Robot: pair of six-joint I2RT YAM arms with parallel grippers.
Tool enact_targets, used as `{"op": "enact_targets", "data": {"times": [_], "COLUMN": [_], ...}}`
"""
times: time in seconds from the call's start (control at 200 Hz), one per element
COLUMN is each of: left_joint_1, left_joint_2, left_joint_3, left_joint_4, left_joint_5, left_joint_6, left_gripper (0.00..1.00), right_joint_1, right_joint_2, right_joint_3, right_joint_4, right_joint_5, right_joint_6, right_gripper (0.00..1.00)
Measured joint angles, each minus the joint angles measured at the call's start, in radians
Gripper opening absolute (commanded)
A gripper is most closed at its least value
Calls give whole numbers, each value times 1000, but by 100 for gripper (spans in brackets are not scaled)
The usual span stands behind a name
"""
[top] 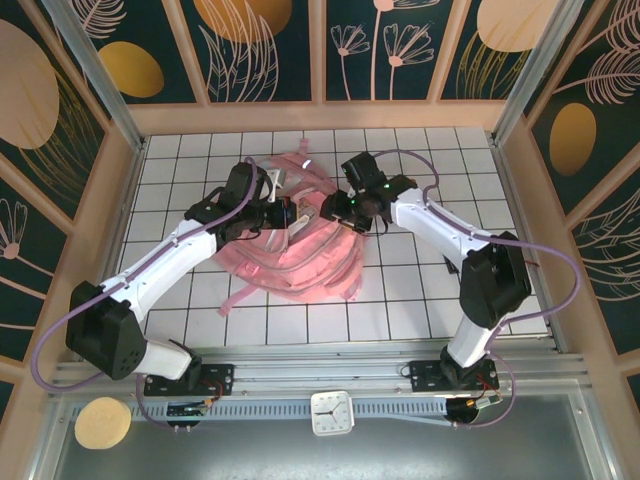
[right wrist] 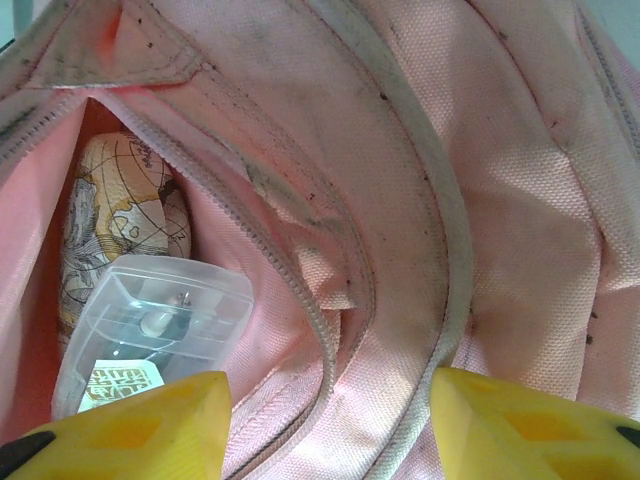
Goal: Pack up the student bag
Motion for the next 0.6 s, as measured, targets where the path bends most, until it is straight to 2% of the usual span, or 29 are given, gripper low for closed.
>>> {"op": "enact_targets", "data": {"times": [0.185,0.36,0.6], "left_joint_1": [0,0,1], "left_joint_2": [15,14,24], "left_joint_3": [2,7,23], "left_joint_4": [8,12,2], "left_joint_5": [17,11,18], "left_joint_6": [-5,-12,-18], "left_gripper": [0,0,0], "right_joint_1": [-9,-27,-30], "right_joint_2": [-1,-2,-38], "right_joint_3": [-10,-35,-59], "right_joint_4": [-3,8,33], "right_joint_5": [6,-5,-4], "right_joint_6": [-18,-17,-17], "right_gripper": [50,58,58]}}
